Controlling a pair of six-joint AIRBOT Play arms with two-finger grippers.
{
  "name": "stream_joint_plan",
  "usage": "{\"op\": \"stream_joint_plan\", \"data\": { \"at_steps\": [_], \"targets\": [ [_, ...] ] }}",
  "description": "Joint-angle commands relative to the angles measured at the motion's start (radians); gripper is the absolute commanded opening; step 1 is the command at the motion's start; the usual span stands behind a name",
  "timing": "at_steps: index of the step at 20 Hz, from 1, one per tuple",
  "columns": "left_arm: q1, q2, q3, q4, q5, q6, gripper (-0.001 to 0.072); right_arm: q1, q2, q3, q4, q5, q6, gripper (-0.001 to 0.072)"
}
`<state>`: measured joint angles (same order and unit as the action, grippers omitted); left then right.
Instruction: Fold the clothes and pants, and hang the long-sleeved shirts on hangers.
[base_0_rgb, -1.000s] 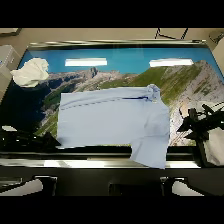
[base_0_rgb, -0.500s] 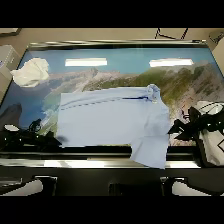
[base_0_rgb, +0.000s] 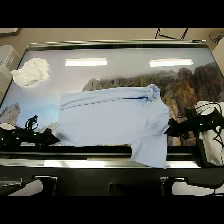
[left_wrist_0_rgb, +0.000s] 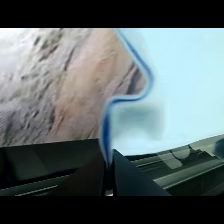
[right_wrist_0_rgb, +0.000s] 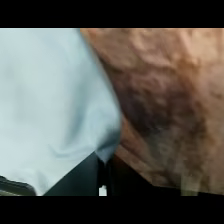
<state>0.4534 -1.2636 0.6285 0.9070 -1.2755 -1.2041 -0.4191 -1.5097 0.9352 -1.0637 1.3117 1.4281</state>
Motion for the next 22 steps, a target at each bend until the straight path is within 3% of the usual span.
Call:
{"op": "stream_joint_plan", "data": {
  "at_steps": [1, 4, 8, 11, 15, 18, 22],
  "targets": [
    [0.000, 0.061, 0.147, -0.023, -0.010, 0.000, 0.0018, 0.001, 0.033, 0.125, 0.054, 0.120, -0.040, 0.0039],
    [0.000, 0.190, 0.536, -0.030, 0.057, -0.006, 0.0019, -0.002, 0.146, 0.506, 0.041, 0.112, -0.093, 0.0039],
    [0.000, 0.272, 1.167, -0.029, 0.193, -0.008, 0.0021, -0.002, 0.334, 1.049, 0.002, -0.135, -0.108, 0.0039],
    [-0.001, 0.322, 1.456, -0.029, 0.247, -0.011, 0.0021, -0.002, 0.514, 1.160, -0.113, -0.239, -0.085, 0.0040],
    [-0.002, 0.467, 1.484, -0.008, 0.346, -0.011, 0.0021, -0.002, 0.695, 1.160, -0.169, -0.230, -0.050, 0.0040],
    [-0.002, 0.530, 1.484, -0.008, 0.336, -0.040, 0.0020, -0.002, 0.777, 1.160, -0.233, -0.229, 0.035, 0.0040],
    [-0.002, 0.560, 1.485, -0.006, 0.322, -0.095, 0.0020, -0.002, 0.821, 1.160, -0.243, -0.229, 0.035, 0.0040]
  ]
}}
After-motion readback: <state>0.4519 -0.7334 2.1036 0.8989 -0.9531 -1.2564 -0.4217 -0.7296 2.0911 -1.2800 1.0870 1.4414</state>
